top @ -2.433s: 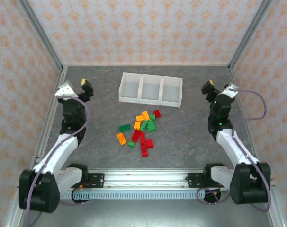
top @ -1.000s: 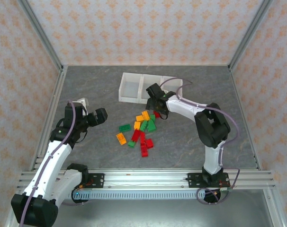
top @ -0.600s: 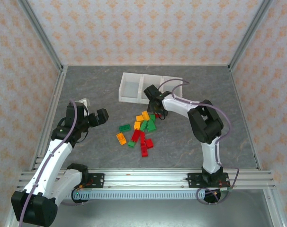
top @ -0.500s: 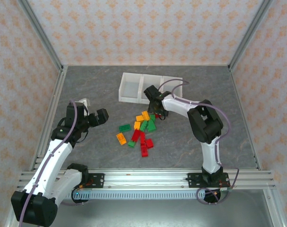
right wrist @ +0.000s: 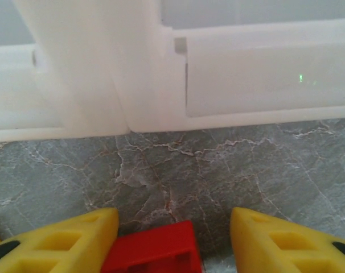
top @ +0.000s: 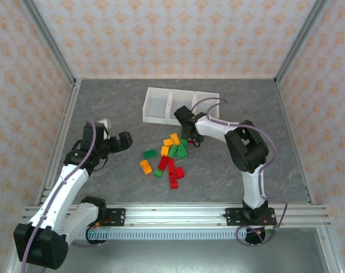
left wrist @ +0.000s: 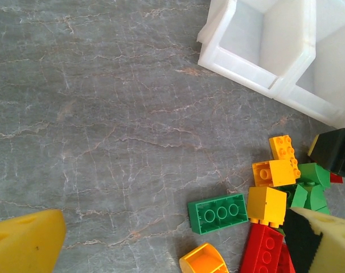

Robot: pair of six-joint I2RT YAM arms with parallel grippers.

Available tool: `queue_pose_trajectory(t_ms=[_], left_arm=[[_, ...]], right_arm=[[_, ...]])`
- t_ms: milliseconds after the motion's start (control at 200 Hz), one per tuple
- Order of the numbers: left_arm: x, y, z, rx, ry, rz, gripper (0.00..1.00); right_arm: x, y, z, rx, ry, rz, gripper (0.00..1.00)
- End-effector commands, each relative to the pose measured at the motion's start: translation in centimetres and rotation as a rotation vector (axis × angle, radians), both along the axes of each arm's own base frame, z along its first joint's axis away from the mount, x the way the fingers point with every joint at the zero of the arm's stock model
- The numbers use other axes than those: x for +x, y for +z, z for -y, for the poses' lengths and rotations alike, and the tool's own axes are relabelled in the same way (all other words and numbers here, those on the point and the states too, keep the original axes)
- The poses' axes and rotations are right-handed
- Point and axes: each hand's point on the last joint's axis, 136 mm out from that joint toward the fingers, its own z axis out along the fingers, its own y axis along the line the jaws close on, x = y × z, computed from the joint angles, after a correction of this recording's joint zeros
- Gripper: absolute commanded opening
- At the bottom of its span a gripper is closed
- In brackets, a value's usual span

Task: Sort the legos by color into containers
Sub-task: Pick up the lego from the center of the table.

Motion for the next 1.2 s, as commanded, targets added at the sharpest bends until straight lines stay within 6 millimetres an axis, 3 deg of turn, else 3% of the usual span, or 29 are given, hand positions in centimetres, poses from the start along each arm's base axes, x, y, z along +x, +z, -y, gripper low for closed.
queue_pose_trajectory(t_ms=[0, 481, 641, 761, 1041, 1196], left_arm=[[-0.3, -0.3, 0.0, 0.021, -0.013, -0.016, 0.99], [-0.3, -0.4, 0.2, 0.025, -0.018, -0.020, 0.99], [-0.4, -0.5, 0.2, 0.028, -0.017, -0.025, 0.99], [-0.4, -0.5, 0.3, 0.024, -0.022, -0.025, 0.99], [-0.4, -0.3, 1.0, 0.008, -0.060, -0.019, 0.99], [-0.8, 1.3, 1.9, -0.020, -0.106, 0.045, 0.99]], right_arm=[[-1.2, 0.5, 1.6, -0.062, -0.006, 0.001, 0.52], [-2.5, 0.9, 2.4, -0.045, -0.012, 0.010, 0.32], [-2.3, 2.0, 2.3, -0.035, -0.012, 0.027, 0.27], [-2.0, 4.2, 2.0, -0.011, -0.006, 0.060, 0.20], [0.2, 13.9, 1.9, 0.036, 0.016, 0.284, 0.21], [2.8, 16.1, 3.3, -0.004, 0.030, 0.348, 0.22]])
